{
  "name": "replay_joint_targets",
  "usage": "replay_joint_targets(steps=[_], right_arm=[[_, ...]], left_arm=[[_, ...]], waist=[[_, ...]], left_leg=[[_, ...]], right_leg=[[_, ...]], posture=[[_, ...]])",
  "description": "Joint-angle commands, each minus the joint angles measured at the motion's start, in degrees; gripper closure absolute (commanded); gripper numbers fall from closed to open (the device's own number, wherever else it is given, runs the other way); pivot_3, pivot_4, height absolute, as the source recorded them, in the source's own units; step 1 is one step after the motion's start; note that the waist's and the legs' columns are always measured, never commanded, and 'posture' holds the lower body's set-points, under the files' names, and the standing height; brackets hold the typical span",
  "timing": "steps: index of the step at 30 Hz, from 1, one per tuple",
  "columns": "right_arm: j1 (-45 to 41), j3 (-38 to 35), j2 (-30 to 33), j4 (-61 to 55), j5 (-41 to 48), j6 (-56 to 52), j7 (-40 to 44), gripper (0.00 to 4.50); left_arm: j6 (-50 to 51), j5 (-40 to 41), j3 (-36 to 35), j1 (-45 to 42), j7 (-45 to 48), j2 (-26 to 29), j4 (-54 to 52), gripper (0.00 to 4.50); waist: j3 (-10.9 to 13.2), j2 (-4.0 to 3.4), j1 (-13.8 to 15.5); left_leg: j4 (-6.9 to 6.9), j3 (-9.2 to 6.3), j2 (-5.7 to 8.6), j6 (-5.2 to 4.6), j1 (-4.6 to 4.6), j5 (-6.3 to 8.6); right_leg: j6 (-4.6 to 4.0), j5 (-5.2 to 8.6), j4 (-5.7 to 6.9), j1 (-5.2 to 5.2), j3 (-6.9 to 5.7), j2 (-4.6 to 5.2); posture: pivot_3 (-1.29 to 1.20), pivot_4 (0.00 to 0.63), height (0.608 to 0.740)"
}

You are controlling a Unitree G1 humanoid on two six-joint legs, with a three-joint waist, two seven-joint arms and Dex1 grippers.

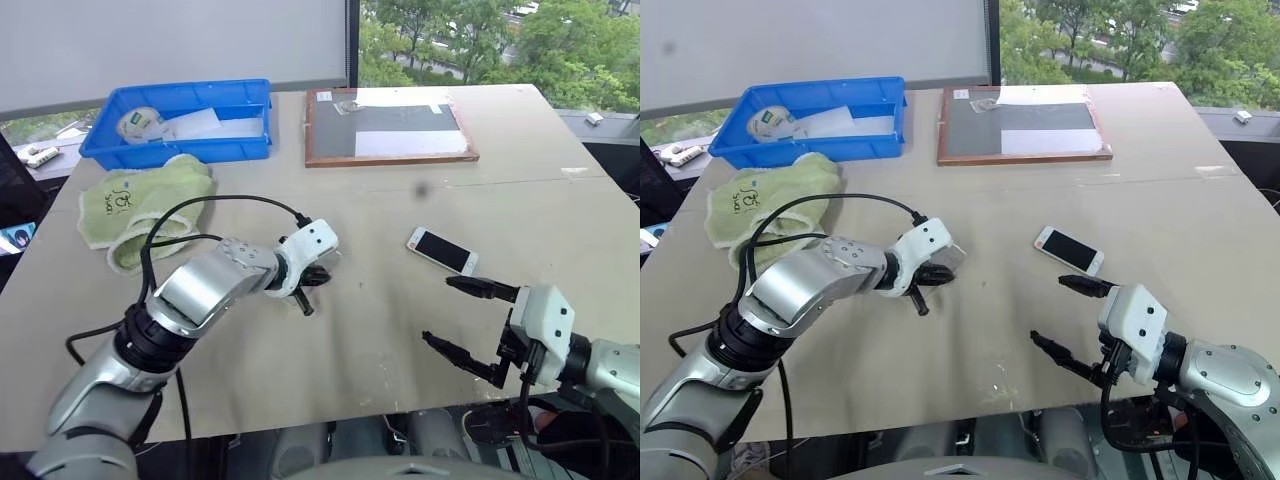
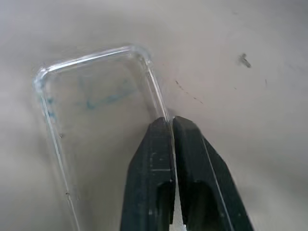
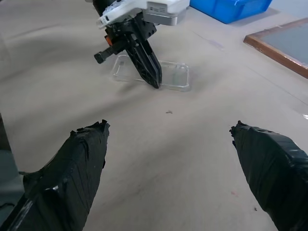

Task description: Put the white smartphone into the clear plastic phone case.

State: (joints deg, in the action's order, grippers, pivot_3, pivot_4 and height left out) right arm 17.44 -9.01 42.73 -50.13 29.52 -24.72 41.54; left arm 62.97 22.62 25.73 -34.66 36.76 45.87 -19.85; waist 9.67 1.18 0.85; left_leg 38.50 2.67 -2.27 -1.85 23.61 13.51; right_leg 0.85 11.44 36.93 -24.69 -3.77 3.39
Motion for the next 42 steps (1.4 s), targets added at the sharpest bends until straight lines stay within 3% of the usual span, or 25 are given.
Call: replay_joint_targets(steps=[1, 4, 8, 13, 24, 30, 42], right_arm=[[-1.0, -0.2, 0.0, -1.4, 0.0, 0.6, -0.3, 0.0], [-1.8, 0.3, -0.1, -0.7, -0.2, 0.8, -0.1, 0.0], [-2.8, 1.1, -0.3, 0.0, -0.5, 1.0, 0.0, 0.0], [-3.4, 1.7, -0.5, 0.0, -0.6, 0.7, -0.4, 0.0], [-0.4, 0.9, -0.9, -1.9, -1.6, 0.9, -1.9, 0.0], [0.7, 0.9, -1.0, -2.5, -1.8, 1.0, -2.3, 0.0], [-3.1, 0.9, 0.0, 0.3, -0.9, 0.5, -0.4, 0.0]], left_arm=[[-14.7, -2.3, -1.5, 1.7, 9.6, 3.3, 2.9, 4.43], [-29.8, -1.2, -6.9, 2.9, 19.0, 3.3, 8.9, 4.43], [-49.0, -6.0, -6.9, 1.6, 31.1, 4.8, 17.9, 4.43], [-57.7, -6.5, -6.6, -2.5, 41.8, 1.7, 27.2, 4.43], [-77.2, -17.4, -4.1, -9.8, 48.9, -6.6, 48.9, 4.43], [-78.0, -23.1, -2.5, -8.2, 46.4, -7.6, 47.3, 4.43], [-49.3, -23.9, -3.1, -5.8, 40.7, -10.7, 27.7, 4.43]], waist=[[0.0, 0.0, 0.0], [0.0, 0.0, 0.1], [0.1, 0.0, 0.3], [0.1, 0.05, 0.8], [0.1, 0.16, 1.3], [0.1, 0.17, 1.3], [0.1, 0.17, 1.3]], left_leg=[[0.0, 0.01, -0.01, 0.0, 0.04, 0.0], [-0.01, -0.01, -0.01, 0.0, 0.12, 0.0], [-0.02, 0.04, 0.0, 0.0, 0.19, 0.0], [-0.05, 0.08, 0.03, -0.02, 0.24, 0.0], [-0.01, 0.1, 0.02, -0.02, 0.25, 0.0], [-0.01, 0.08, 0.0, -0.02, 0.24, 0.0], [0.06, 0.03, 0.0, -0.03, 0.23, 0.0]], right_leg=[[0.0, 0.0, 0.0, -0.06, 0.0, -0.01], [-0.01, 0.0, 0.0, -0.13, -0.04, -0.01], [-0.01, 0.0, -0.11, -0.14, -0.05, 0.03], [0.0, 0.0, -0.18, -0.13, -0.04, 0.06], [0.0, 0.0, -0.15, -0.13, -0.01, -0.16], [0.0, 0.0, -0.15, -0.12, -0.01, -0.17], [0.0, 0.0, -0.13, -0.08, 0.08, -0.25]], posture=[[0.0, 0.15, 0.74], [0.0, 0.15, 0.74], [0.0, 0.15, 0.74], [0.0, 0.15, 0.74], [0.0, 0.15, 0.74], [0.0, 0.15, 0.74], [0.0, 0.15, 0.74]])
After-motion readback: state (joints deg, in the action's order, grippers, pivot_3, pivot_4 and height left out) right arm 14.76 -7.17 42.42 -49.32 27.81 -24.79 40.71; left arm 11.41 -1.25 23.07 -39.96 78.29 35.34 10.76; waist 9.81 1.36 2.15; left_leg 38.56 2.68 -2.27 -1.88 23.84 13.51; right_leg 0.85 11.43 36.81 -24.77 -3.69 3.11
